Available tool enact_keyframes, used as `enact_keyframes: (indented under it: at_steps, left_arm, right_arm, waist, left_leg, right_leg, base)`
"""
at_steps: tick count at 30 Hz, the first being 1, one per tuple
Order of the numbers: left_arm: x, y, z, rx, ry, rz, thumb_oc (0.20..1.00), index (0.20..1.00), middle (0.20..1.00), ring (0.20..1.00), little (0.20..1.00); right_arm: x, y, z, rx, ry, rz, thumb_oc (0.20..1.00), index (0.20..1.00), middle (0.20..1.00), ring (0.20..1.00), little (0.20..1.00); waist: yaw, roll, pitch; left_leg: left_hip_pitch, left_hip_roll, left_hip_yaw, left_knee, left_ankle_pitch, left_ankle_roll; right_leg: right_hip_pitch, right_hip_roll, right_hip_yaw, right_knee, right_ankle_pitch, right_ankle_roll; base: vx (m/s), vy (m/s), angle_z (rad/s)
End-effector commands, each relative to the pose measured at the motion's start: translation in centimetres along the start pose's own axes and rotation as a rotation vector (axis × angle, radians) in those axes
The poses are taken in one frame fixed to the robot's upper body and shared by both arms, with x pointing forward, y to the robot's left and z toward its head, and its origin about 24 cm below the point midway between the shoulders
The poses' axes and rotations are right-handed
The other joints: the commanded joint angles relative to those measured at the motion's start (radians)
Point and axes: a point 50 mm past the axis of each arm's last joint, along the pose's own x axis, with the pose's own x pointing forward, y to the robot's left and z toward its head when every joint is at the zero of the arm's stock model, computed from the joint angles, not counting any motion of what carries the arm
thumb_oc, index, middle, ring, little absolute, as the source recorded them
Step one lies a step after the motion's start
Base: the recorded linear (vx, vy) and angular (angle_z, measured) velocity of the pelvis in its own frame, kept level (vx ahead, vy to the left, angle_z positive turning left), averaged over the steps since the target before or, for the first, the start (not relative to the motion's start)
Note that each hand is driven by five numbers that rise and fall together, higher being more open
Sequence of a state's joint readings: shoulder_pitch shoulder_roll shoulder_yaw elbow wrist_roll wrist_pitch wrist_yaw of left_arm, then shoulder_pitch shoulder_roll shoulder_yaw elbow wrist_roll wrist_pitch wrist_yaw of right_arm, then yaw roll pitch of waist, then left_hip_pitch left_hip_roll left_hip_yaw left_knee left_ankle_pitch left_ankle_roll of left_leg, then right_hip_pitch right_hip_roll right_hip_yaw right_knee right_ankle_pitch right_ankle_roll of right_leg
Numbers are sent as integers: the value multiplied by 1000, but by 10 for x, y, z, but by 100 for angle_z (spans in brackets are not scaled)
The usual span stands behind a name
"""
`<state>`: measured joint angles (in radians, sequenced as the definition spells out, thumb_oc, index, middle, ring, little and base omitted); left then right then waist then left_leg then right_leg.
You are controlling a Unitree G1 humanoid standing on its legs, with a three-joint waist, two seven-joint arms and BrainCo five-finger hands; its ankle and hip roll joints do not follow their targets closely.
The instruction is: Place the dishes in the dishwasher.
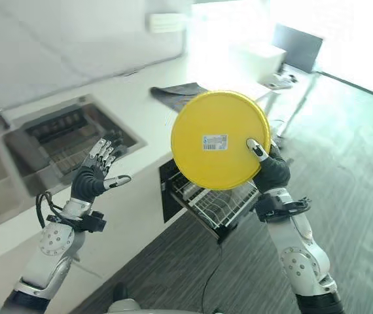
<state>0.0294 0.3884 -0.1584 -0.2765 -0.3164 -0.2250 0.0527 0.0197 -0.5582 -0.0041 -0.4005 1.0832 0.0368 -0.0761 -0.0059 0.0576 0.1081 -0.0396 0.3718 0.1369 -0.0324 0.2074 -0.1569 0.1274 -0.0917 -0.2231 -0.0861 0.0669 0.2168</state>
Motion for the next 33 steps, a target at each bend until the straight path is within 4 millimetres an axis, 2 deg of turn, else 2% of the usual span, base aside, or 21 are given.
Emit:
enact_keyframes:
  at_steps: [1,3,5,6,7,8,9,10,12,13,14,15,21,24,27,28,29,30,31,32,33]
  left_arm:
    - [15,6,36,187,-170,-32,1000,1000,1000,1000,1000]
    - [12,5,32,195,-164,-15,1000,1000,1000,1000,1000]
    - [9,4,28,197,-155,6,1000,1000,1000,1000,1000]
    - [4,6,27,187,-146,25,1000,1000,1000,1000,1000]
    - [3,7,26,180,-141,24,1000,1000,1000,1000,1000]
    - [2,6,27,170,-140,0,1000,1000,1000,1000,1000]
    - [2,6,27,164,-140,-9,1000,1000,1000,1000,1000]
    - [4,4,28,152,-143,-36,1000,1000,1000,1000,1000]
    - [8,1,29,144,-154,-71,1000,1000,1000,1000,1000]
    - [10,-2,30,137,-165,-83,1000,1000,1000,1000,1000]
    - [11,-4,31,141,-170,-84,1000,1000,1000,1000,1000]
    - [12,-4,30,173,-171,-76,1000,1000,1000,1000,1000]
    - [19,-4,35,195,-197,-104,1000,1000,1000,1000,1000]
    - [19,-1,37,204,-202,-101,1000,1000,1000,1000,1000]
    - [19,0,36,202,-193,-100,1000,1000,1000,1000,1000]
    - [17,-2,37,199,-197,-121,1000,1000,1000,1000,1000]
    - [18,-3,37,203,-199,-126,1000,1000,1000,1000,1000]
    - [20,-4,38,213,-204,-140,1000,1000,1000,1000,1000]
    - [25,-6,40,226,-215,-154,1000,1000,1000,1000,1000]
    - [26,-6,41,229,-217,-154,1000,1000,1000,1000,1000]
    - [26,-6,41,230,-220,-152,1000,1000,1000,1000,1000]
  right_arm:
    - [19,37,32,151,-212,196,200,200,200,200,200]
    - [20,38,30,153,-191,216,200,200,200,200,200]
    - [19,39,28,158,-170,229,200,200,200,200,200]
    - [19,40,23,150,-151,237,200,200,200,200,200]
    - [18,41,20,146,-146,235,200,200,200,200,200]
    - [18,41,18,130,-159,228,200,200,200,200,200]
    - [18,41,19,126,-168,222,200,200,200,200,200]
    - [17,41,20,117,-188,211,200,200,200,200,200]
    - [18,43,20,112,-210,206,200,200,200,200,200]
    - [19,44,21,116,-223,208,200,200,200,200,200]
    - [21,45,17,121,-225,216,200,200,200,200,200]
    - [18,45,15,151,-208,236,200,200,200,200,200]
    - [14,45,17,136,-233,266,200,200,200,200,200]
    - [17,48,18,136,-238,272,200,200,200,200,200]
    - [20,50,16,148,-244,268,200,200,200,200,200]
    - [20,52,17,148,-259,267,200,200,200,200,200]
    - [20,52,17,147,-261,269,200,200,200,200,200]
    - [21,52,17,147,-266,271,200,200,200,200,200]
    - [21,50,17,143,-275,277,200,200,200,200,200]
    - [21,49,17,143,-277,280,200,200,200,200,200]
    - [20,49,18,143,-280,287,200,200,200,200,200]
  waist:
    - [30,-137,26]
    - [22,-124,28]
    - [23,-119,30]
    - [31,-113,35]
    - [33,-111,40]
    - [45,-108,47]
    - [46,-108,48]
    - [52,-105,51]
    - [63,-104,54]
    - [69,-108,53]
    - [76,-109,53]
    - [92,-122,52]
    - [99,-153,42]
    - [109,-163,50]
    - [118,-166,59]
    - [112,-170,63]
    - [111,-171,65]
    - [111,-174,70]
    - [114,-183,71]
    - [115,-187,71]
    - [115,-192,73]
  left_leg:
    - [29,-24,33,-15,-70,-24]
    - [36,-9,8,-28,-57,-28]
    - [23,-23,-30,-1,-68,-22]
    - [10,-62,-57,51,-88,-10]
    - [-19,-111,-39,133,-109,3]
    - [-73,-180,-10,206,-119,19]
    - [-87,-198,11,223,-127,25]
    - [-116,-230,74,234,-126,38]
    - [-155,-261,132,233,-115,55]
    - [-148,-281,139,193,-139,78]
    - [-132,-288,122,157,-146,88]
    - [-105,-321,46,126,-152,99]
    - [-21,-342,3,50,-168,138]
    - [-8,-349,-12,72,-192,151]
    - [-7,-344,-9,98,-212,159]
    - [-6,-351,-15,108,-221,174]
    - [-3,-350,-17,109,-223,173]
    - [-1,-344,-23,113,-227,167]
    - [-11,-317,-28,134,-239,146]
    - [-16,-309,-26,142,-244,139]
    - [-22,-299,-22,160,-253,128]
  right_leg:
    - [9,-65,49,41,-61,-64]
    - [-6,-29,82,47,-70,-92]
    - [-10,-4,108,47,-74,-115]
    - [-7,8,119,46,-76,-128]
    - [4,10,111,40,-76,-135]
    - [30,13,86,22,-74,-139]
    - [38,10,72,18,-73,-137]
    - [51,8,37,13,-74,-134]
    - [69,9,0,16,-83,-132]
    - [67,9,2,28,-90,-128]
    - [63,12,8,39,-99,-128]
    - [76,9,29,60,-102,-107]
    - [33,1,3,175,-125,-88]
    - [-1,-8,-12,234,-111,-81]
    - [-4,-7,-22,281,-122,-81]
    - [-48,-8,11,375,-76,-67]
    - [-58,-15,13,380,-65,-66]
    - [-67,-41,8,360,-53,-66]
    - [-36,-105,0,245,-55,-64]
    - [-27,-129,-4,210,-40,-58]
    - [-15,-163,-12,164,-3,-46]
  base:
    - [-221,-446,-39]
    - [-142,-351,-59]
    - [-47,-232,-42]
    - [-6,-219,-28]
    - [26,-211,-18]
    - [35,-147,-13]
    - [72,-110,40]
    - [86,-52,88]
    - [104,0,90]
    - [137,102,52]
    - [281,245,109]
    - [290,234,76]
    - [206,100,-33]
    - [134,54,1]
    - [127,79,-1]
    - [132,88,-9]
    - [108,-1,-8]
    - [40,-280,-3]
    - [34,-346,-2]
    - [25,-381,7]
    - [-16,-397,7]
